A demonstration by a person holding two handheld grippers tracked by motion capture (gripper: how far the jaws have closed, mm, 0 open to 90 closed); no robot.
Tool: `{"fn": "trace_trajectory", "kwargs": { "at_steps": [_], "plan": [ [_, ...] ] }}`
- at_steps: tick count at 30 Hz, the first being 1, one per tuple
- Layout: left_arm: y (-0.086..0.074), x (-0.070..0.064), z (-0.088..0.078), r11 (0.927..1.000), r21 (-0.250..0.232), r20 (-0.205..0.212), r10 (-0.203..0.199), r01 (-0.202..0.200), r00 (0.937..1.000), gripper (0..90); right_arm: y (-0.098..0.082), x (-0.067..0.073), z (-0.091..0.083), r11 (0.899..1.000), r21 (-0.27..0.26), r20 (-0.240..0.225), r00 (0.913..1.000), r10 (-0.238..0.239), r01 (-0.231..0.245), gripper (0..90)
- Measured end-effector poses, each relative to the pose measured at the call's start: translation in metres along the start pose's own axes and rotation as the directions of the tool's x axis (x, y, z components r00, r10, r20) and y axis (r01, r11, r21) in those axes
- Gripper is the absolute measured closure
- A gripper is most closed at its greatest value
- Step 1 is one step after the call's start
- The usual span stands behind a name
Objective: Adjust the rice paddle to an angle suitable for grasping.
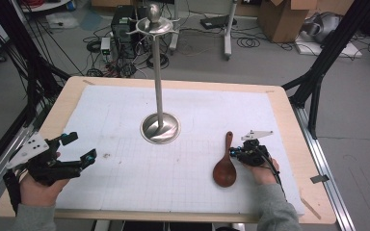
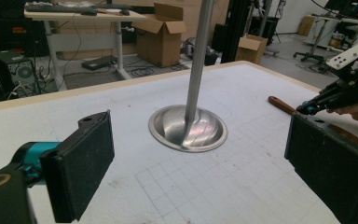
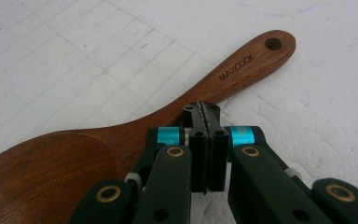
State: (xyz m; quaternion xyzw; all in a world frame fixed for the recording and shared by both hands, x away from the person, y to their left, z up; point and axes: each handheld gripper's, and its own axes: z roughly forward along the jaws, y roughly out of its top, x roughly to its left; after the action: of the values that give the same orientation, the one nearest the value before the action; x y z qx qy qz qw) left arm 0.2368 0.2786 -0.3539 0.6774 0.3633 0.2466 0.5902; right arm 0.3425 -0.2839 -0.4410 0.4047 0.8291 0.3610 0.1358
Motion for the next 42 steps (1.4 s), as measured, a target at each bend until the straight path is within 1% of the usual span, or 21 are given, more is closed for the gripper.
{"fn": "trace_trajectory", "kwargs": {
  "at_steps": [1,3,5,6,9,11,13,14,17,18,20,21,22,24,29,30,33,35,38,41,42],
  "plan": [
    [0.0,0.0,0.0,1.0,-0.001,-0.001,-0.002,0.002,1.0,8.6,0.0,0.0,0.0,1.0,0.0,-0.001,1.0,-0.001,0.001,90.0],
    [-0.001,-0.001,-0.001,1.0,0.001,-0.003,-0.001,0.001,1.0,8.6,0.001,0.002,0.001,1.0,-0.007,-0.021,0.9998,-0.001,0.001,90.0],
    [-0.001,-0.001,-0.001,1.0,0.002,-0.004,0.0,0.0,1.0,8.6,0.003,0.006,0.004,1.0,-0.01,-0.026,0.9993,-0.025,0.024,90.0],
    [-0.001,-0.001,-0.001,1.0,0.003,-0.004,0.001,-0.001,1.0,8.6,0.005,0.008,0.006,1.0,-0.006,-0.03,0.9992,-0.026,0.025,90.0],
    [-0.001,0.0,-0.003,1.0,0.005,-0.007,0.0,0.0,1.0,8.6,0.009,0.014,0.01,0.999,0.0,-0.047,0.9976,-0.051,0.051,90.0],
    [-0.002,0.0,-0.004,1.0,0.004,-0.01,-0.001,0.001,0.9999,8.6,0.013,0.018,0.013,0.998,0.009,-0.066,0.9958,-0.063,0.064,90.0],
    [-0.002,0.001,-0.006,1.0,0.002,-0.013,-0.004,0.004,0.9999,8.6,0.016,0.022,0.015,0.996,0.013,-0.076,0.9935,-0.085,0.086,90.0],
    [-0.002,0.001,-0.006,1.0,0.002,-0.013,-0.004,0.004,0.9999,8.6,0.017,0.025,0.017,0.995,0.019,-0.089,0.9915,-0.095,0.097,90.0],
    [-0.002,0.001,-0.007,1.0,0.0,-0.015,-0.004,0.004,0.9999,8.6,0.02,0.03,0.02,0.992,0.022,-0.095,0.9884,-0.118,0.121,90.0],
    [-0.002,0.001,-0.008,1.0,0.0,-0.015,-0.004,0.004,0.9999,8.6,0.021,0.031,0.021,0.992,0.025,-0.094,0.9886,-0.118,0.12,90.0],
    [-0.002,0.001,-0.008,1.0,0.001,-0.016,-0.002,0.002,0.9999,8.6,0.022,0.032,0.019,0.992,0.011,-0.075,0.9895,-0.123,0.125,90.0],
    [-0.002,0.001,-0.008,1.0,0.0,-0.017,-0.002,0.002,0.9999,8.6,0.023,0.032,0.016,0.993,-0.008,-0.072,0.9906,-0.116,0.116,90.0],
    [-0.002,0.001,-0.008,1.0,0.0,-0.017,-0.002,0.002,0.9999,8.6,0.024,0.032,0.013,0.994,-0.031,-0.075,0.9918,-0.103,0.101,90.0],
    [-0.002,0.001,-0.008,1.0,0.002,-0.018,-0.002,0.002,0.9998,8.6,0.026,0.037,0.008,0.993,-0.055,-0.097,0.989,-0.112,0.107,90.0],
    [-0.001,0.001,-0.01,1.0,-0.003,-0.02,0.001,-0.001,0.9998,8.6,0.03,0.057,0.008,0.986,-0.032,-0.136,0.9763,-0.168,0.165,90.0],
    [0.0,0.001,-0.011,1.0,-0.008,-0.021,0.002,-0.002,0.9998,8.6,0.03,0.062,0.009,0.986,-0.023,-0.147,0.9746,-0.169,0.167,90.0],
    [0.001,0.002,-0.012,0.9999,-0.014,-0.027,0.002,-0.002,0.9996,8.6,0.027,0.073,0.01,0.983,-0.018,-0.159,0.9703,-0.183,0.182,90.0],
    [0.0,0.003,-0.012,0.9999,-0.014,-0.028,-0.001,0.001,0.9996,8.6,0.024,0.079,0.011,0.982,-0.004,-0.169,0.9674,-0.189,0.191,90.0],
    [0.0,0.002,-0.011,0.9999,-0.01,-0.025,0.0,0.0,0.9997,8.6,0.02,0.088,0.012,0.974,0.031,-0.174,0.9605,-0.217,0.226,90.0],
    [0.001,0.001,-0.01,0.9999,-0.011,-0.023,0.003,-0.003,0.9997,8.6,0.017,0.093,0.013,0.97,0.06,-0.176,0.9589,-0.223,0.236,90.0],
    [0.001,0.001,-0.01,0.9999,-0.011,-0.022,0.003,-0.003,0.9998,8.6,0.016,0.094,0.013,0.967,0.07,-0.173,0.9575,-0.231,0.246,90.0]
  ]
}}
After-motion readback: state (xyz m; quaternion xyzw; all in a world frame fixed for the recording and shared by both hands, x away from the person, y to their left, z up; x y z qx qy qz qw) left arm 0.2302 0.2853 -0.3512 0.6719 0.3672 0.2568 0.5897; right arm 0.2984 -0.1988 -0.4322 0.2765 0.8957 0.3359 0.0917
